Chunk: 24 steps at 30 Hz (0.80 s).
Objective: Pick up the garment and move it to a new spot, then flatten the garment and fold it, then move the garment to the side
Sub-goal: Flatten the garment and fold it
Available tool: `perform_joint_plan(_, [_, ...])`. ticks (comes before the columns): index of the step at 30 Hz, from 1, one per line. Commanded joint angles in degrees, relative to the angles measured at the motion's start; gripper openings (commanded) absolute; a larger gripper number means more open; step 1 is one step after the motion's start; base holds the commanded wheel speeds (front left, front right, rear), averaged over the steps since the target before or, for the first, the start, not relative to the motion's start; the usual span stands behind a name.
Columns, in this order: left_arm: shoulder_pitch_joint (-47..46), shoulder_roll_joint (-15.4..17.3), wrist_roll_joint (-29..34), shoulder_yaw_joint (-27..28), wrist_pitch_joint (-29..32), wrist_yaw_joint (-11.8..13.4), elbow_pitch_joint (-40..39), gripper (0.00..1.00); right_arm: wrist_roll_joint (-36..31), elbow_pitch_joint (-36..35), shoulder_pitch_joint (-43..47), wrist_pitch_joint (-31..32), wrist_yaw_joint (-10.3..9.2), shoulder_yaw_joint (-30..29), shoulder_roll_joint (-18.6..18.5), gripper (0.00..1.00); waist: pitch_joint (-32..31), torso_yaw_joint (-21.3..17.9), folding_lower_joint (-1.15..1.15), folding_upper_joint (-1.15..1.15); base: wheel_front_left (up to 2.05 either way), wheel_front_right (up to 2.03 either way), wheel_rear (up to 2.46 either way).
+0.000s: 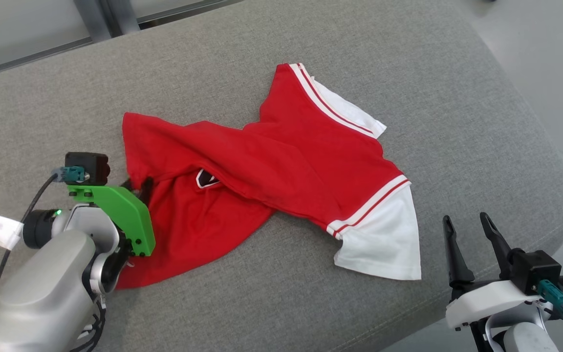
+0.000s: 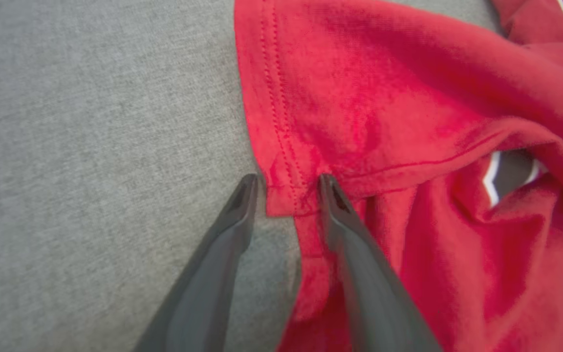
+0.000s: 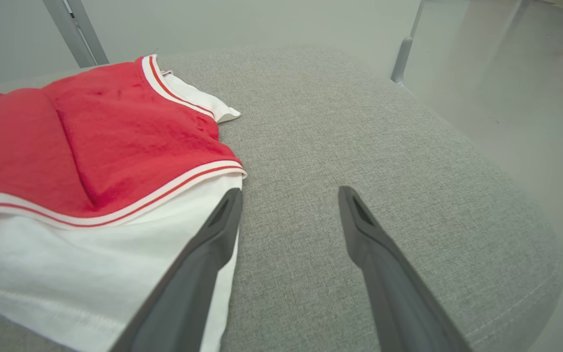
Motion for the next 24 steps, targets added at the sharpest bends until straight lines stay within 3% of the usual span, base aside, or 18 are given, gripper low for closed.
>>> perform_joint_plan(1, [0.4, -0.6, 0.3, -0.9, 0.6, -0.5, 0.5, 0.00, -0.2, 0.1, 0.3, -0.2, -0.08, -0.1, -0.1, 1.00, -0.1, 0.0, 0.00, 0.00, 0.00, 0.00, 0.00])
perform_joint_plan(9, [-0.6, -0.2, 1.6, 0.0, -2.9, -0.2, -1.4, 0.00, -1.1, 0.4, 0.9, -0.2, -0.08, -0.9, -0.1, 1.00, -2.0, 0.7, 0.00, 0.00, 0.00, 0.00, 0.00])
perform_joint_plan(14, [-0.9, 2.0, 2.4, 1.3, -5.2, 1.3, -9.0, 0.00, -1.3, 0.3, 2.2, -0.2, -0.08, -1.2, -0.1, 1.00, -3.6, 2.2, 0.00, 0.00, 0.00, 0.00, 0.00])
perform_joint_plan(21, [8.9, 9.4, 0.2, 2.5, -5.4, 7.2, -30.7, 0.00, -1.8, 0.0, 4.3, -0.2, -0.08, -2.6, -0.1, 1.00, -5.5, 6.0, 0.00, 0.00, 0.00, 0.00, 0.00])
perform_joint_plan(24, [13.6, 12.2, -1.6, 3.4, -6.4, 9.7, -35.2, 0.00, -2.1, -0.1, 4.4, -0.2, -0.08, -2.8, -0.1, 1.00, -5.2, 8.3, 0.00, 0.00, 0.00, 0.00, 0.00])
